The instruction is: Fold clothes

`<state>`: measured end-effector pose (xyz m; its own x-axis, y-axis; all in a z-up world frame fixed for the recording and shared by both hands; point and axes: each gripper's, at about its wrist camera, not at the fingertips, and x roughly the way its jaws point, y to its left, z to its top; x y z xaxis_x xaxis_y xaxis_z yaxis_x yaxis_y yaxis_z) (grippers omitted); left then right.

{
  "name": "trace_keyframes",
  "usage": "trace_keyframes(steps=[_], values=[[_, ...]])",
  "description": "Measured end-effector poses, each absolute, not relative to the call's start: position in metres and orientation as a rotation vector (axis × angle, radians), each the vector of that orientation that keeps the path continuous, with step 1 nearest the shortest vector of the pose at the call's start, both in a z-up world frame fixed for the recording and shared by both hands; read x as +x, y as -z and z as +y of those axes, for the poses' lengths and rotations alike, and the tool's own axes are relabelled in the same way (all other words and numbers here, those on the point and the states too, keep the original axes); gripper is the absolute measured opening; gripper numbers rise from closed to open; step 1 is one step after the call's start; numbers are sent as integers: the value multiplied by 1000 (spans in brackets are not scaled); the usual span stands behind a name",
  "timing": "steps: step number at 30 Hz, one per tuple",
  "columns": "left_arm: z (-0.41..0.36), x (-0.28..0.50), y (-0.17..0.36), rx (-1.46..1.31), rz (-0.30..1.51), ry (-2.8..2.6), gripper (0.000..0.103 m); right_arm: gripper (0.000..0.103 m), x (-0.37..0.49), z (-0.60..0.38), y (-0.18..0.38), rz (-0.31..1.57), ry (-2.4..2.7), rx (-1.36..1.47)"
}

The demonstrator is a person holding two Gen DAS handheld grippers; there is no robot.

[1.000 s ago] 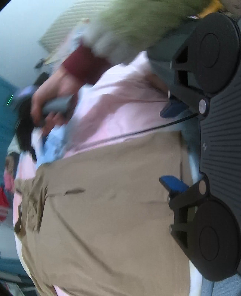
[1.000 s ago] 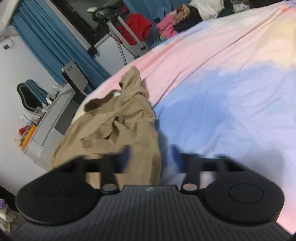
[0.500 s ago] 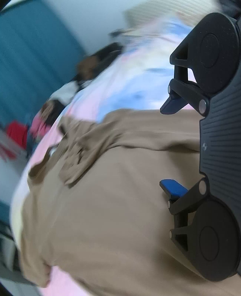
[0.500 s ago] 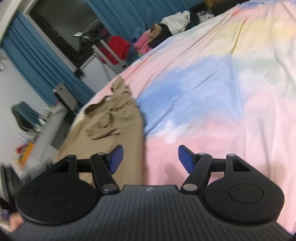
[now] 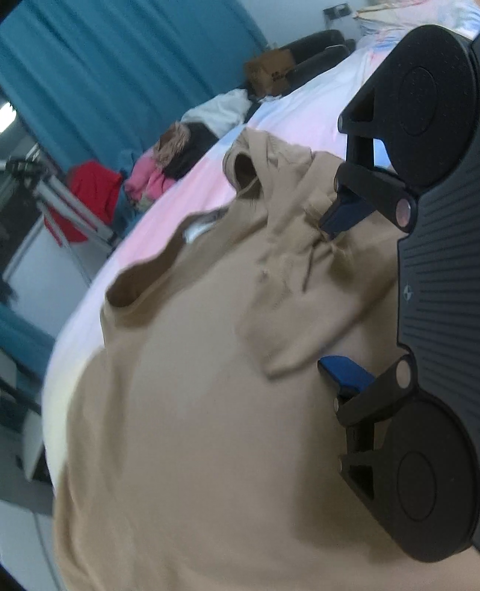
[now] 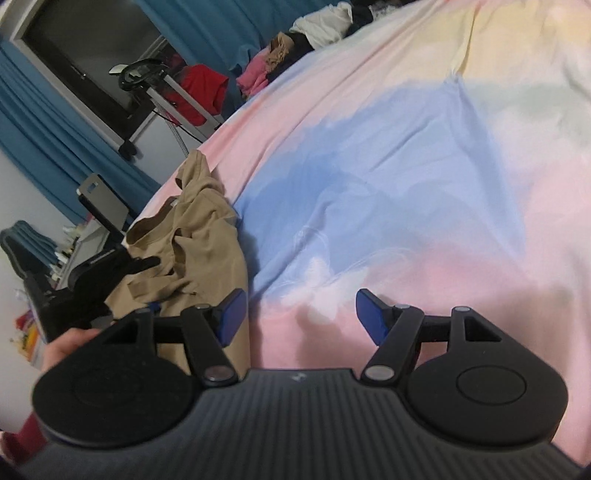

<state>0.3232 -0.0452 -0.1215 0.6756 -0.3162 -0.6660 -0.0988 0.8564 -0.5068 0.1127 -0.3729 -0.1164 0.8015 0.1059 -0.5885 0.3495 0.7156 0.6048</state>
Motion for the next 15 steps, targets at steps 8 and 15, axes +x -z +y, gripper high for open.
trace_keyframes(steps=[8, 15], values=[[-47, 324, 77, -374, 686, 240, 2, 69, 111, -373, 121, 668, 159, 788], [-11, 352, 53, -335, 666, 137, 2, 69, 112, -369, 117, 682, 161, 758]])
